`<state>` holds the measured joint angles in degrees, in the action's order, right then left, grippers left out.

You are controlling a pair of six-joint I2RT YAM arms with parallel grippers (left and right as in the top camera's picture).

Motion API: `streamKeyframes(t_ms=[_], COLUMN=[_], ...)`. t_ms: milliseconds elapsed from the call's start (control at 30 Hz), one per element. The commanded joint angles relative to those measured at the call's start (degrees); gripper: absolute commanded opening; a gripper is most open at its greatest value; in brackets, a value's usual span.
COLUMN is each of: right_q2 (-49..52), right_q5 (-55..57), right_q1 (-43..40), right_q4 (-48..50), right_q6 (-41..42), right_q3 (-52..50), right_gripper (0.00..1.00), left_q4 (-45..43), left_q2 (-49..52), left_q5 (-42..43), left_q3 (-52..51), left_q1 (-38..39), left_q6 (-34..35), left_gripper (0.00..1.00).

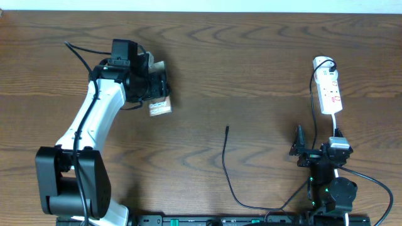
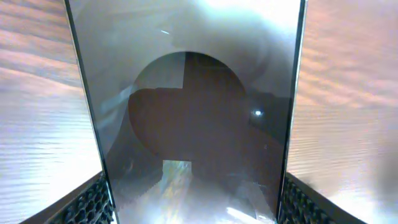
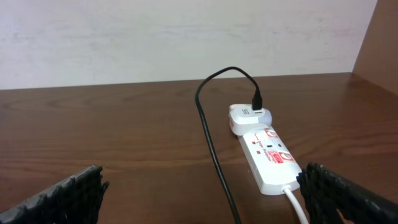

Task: Plug charger to phone and switch on socket
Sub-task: 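Lift the phone box with the left gripper and tilt it upright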

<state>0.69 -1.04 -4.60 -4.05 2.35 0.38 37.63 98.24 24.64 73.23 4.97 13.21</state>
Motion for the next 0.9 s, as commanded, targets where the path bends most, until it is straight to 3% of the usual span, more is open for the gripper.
streamKeyframes(t_ms=[0, 467, 867], right_q2=[-0.3, -0.3, -0.3], right_q5=[0.3, 0.3, 0.3], right_q1=[-0.3, -0.3, -0.3], right_q4=[-0.3, -0.3, -0.3], right_q6=[-0.5, -0.5, -0.5], right_q3=[-0.1, -0.1, -0.1], right_gripper=[0.99, 0.99, 0.99], left_q4=[-1.3, -4.5, -4.4], left_q2=[-2.2, -2.1, -2.1], left_q5=[12.1, 37.2, 45.4], left_q3=[2.0, 2.0, 2.0], left_q1=[-0.3, -4.8, -7.2], left_q6=[13.3, 42.9, 64.6], left_gripper=[0.07, 0.07, 0.07])
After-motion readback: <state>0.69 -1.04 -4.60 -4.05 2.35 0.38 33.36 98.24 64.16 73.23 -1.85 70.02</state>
